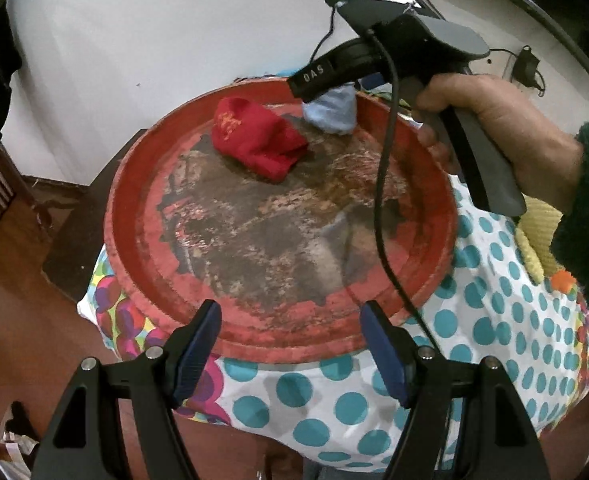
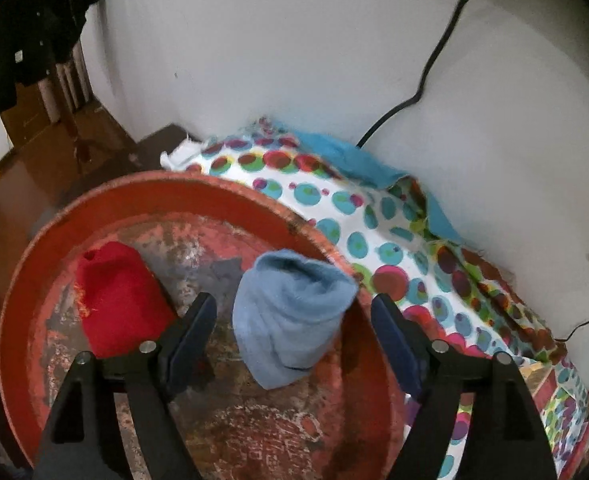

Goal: Organize objects
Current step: 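Carry the blue-grey sock to the red tray and release it with the right gripper, then move the right gripper back and grasp the red knitted sock, then grasp the yellow knitted duck toy with the left gripper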

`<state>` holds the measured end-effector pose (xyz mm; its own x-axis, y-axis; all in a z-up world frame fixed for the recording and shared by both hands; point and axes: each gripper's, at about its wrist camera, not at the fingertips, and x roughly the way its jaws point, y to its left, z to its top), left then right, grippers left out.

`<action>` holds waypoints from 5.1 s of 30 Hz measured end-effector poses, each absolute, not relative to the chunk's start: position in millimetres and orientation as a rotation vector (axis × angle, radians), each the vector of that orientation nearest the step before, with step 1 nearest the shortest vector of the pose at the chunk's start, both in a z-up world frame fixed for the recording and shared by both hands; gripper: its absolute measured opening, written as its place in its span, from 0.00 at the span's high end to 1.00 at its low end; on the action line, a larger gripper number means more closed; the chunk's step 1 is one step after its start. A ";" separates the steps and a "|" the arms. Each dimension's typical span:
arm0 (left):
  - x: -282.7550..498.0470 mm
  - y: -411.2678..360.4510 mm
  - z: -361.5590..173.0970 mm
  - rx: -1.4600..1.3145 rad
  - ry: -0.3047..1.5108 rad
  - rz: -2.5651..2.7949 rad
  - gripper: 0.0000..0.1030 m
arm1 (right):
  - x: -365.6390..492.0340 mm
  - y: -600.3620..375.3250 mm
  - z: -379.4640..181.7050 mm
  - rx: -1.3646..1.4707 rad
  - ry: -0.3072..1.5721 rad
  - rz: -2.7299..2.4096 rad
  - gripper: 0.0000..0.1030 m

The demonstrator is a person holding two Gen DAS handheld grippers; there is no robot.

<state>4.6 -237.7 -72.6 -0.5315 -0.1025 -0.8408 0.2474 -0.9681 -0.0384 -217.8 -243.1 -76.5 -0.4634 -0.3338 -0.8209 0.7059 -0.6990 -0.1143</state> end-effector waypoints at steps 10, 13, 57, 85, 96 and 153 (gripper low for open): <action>3.9 -210.3 -64.8 1.403 0.149 -2.613 0.28 | -172.1 -173.2 -22.1 0.949 0.519 -2.190 0.24; 3.5 -195.1 -62.3 1.409 0.101 -2.634 0.28 | -151.0 -131.1 -15.1 0.930 0.484 -2.201 0.24; -123.0 -70.2 -79.8 1.550 -0.058 -2.744 0.28 | -211.9 206.2 -126.5 1.252 -0.258 -2.319 0.46; -192.0 25.9 -59.8 1.718 0.480 -2.769 0.25 | -182.0 242.3 -118.9 1.134 -0.014 -2.585 0.61; -205.5 21.4 -90.8 1.620 0.507 -2.692 0.16 | -184.9 239.0 -121.9 1.171 0.004 -2.554 0.60; -94.4 -61.4 -23.2 1.279 -0.036 -2.864 0.30 | -181.0 221.7 -114.2 1.173 0.170 -2.635 0.56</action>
<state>-94.4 -61.4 -23.2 -0.6676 -0.0139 -0.7444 -0.0050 -0.9997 0.0231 -181.0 221.7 -114.2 -0.6440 -0.1809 -0.7433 0.2748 -0.9615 -0.0041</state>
